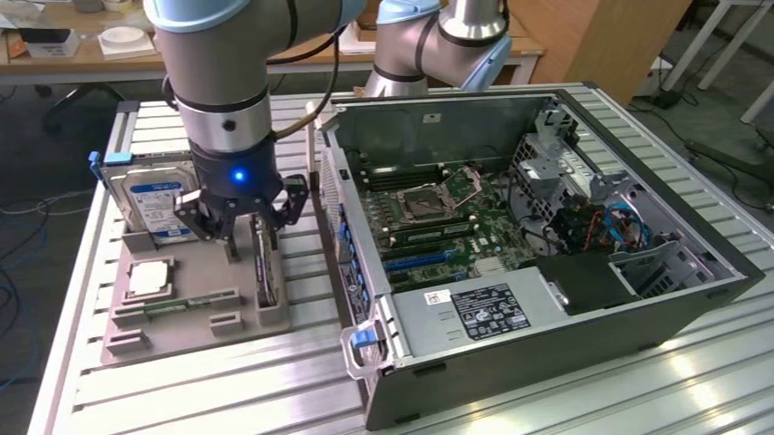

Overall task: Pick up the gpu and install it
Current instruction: 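Pick up the gpu and move the gpu toward the slot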

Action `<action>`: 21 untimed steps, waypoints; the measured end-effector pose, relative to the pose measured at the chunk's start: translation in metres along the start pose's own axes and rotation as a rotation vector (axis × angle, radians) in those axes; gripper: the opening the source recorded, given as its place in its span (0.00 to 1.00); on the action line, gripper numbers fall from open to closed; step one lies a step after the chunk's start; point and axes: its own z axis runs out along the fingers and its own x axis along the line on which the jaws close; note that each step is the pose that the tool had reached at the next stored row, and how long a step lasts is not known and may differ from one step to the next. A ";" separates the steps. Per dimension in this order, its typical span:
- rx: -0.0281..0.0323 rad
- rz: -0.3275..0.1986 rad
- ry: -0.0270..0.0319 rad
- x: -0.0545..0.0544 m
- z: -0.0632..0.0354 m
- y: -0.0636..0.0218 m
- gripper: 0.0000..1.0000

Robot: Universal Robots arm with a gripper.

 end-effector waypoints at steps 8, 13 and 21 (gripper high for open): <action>0.0002 -0.027 0.0008 0.000 0.0047 0.0013 0.53; 0.0001 -0.028 0.0009 0.000 0.0122 0.0011 0.53; 0.0002 -0.025 0.0009 -0.004 0.0186 0.0007 0.53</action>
